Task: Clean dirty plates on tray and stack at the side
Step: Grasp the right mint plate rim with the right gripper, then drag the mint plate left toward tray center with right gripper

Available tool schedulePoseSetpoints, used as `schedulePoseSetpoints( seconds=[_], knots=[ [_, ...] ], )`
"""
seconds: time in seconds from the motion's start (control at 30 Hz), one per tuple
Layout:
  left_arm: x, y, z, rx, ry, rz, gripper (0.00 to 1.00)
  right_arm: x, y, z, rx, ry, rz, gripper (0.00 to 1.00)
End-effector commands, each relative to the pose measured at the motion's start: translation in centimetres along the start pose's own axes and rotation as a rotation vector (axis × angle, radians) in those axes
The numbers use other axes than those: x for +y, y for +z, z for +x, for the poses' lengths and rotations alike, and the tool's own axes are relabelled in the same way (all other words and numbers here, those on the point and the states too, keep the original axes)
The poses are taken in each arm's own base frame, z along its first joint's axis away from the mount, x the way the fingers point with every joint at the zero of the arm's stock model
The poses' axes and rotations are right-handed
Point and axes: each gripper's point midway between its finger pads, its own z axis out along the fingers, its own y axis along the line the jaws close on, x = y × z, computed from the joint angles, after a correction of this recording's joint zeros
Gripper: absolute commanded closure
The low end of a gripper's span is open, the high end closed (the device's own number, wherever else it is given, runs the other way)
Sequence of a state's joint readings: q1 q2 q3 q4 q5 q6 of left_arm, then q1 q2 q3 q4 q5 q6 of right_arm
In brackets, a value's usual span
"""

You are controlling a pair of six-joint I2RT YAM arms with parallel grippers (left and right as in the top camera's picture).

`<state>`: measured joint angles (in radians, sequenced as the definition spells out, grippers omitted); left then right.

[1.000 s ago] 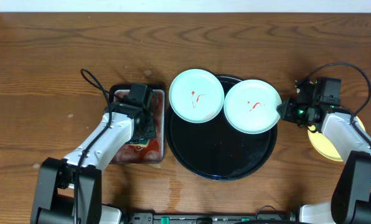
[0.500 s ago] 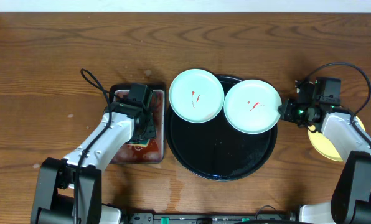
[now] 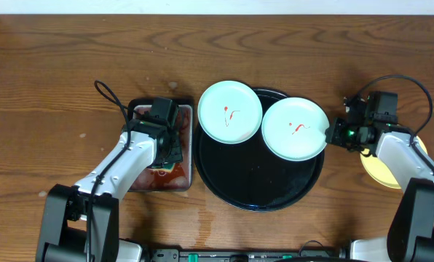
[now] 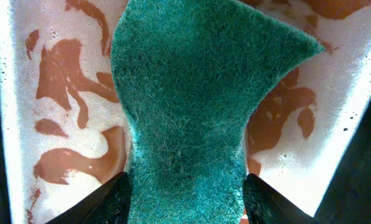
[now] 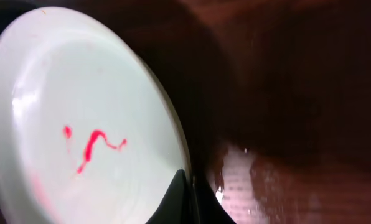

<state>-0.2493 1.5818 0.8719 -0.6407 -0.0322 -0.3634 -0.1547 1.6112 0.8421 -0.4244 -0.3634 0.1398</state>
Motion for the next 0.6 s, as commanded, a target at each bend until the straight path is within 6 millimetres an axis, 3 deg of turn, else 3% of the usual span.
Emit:
schedulePoseSetpoints(
  seconds=[0.0,0.23,0.43,0.57],
  knots=[
    [-0.1,-0.6,-0.6,-0.018,-0.014,0.007,0.42,1.1,-1.7,-0.4,-0.035,-0.031,-0.009,0.99],
    [-0.1,-0.6,-0.6,-0.018,-0.014,0.007,0.42,2.3,-4.3,1.8,0.014,-0.026,-0.017,0.99],
    [-0.1,-0.6,-0.6,-0.018,-0.014,0.006,0.42,3.5,-4.0,6.4,0.183,-0.035,-0.011,0.99],
    [-0.1,-0.6,-0.6,-0.018,-0.014,0.007,0.42,4.5,-3.1,8.2,0.226,-0.084,-0.021,0.99]
  ],
)
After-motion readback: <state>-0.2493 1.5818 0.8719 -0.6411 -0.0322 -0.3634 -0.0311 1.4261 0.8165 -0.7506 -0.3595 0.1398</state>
